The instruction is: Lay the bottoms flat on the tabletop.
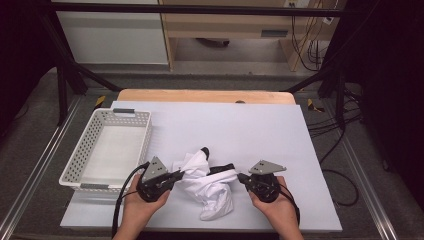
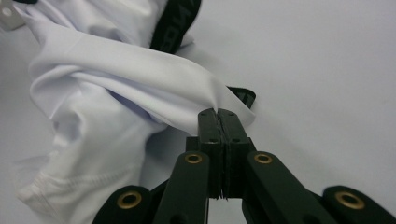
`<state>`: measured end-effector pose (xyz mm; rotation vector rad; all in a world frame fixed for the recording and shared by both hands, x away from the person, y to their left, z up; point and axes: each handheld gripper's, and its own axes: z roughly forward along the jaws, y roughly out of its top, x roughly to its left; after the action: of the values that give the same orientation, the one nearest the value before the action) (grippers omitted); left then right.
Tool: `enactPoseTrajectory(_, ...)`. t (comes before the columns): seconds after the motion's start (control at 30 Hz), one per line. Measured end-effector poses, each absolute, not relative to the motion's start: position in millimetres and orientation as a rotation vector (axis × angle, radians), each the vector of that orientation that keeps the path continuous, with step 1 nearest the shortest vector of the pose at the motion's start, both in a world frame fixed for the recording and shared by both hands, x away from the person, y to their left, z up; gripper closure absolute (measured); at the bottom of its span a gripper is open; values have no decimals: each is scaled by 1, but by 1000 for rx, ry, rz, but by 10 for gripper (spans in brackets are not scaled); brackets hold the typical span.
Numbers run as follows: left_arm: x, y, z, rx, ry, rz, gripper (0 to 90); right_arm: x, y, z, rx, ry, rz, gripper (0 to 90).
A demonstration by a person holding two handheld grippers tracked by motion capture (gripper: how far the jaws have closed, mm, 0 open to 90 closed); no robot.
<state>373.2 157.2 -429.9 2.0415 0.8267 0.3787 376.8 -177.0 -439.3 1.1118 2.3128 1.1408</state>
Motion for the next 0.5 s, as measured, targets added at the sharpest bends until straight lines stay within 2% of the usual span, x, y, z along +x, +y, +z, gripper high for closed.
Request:
enactPoseTrajectory(0.23,354,166,-459,2143,868,341,883,376,-169,-453,1097,2422,1071,886)
enactPoseTrajectory(0.43,359,164,-458,2158,859,368,882,378,-182,-445,1155,2367,1131,705)
enactPoseTrajectory(0.5,359,166,-459,2153,866,364,879,379,-191,-439,1160,2331,1162,673)
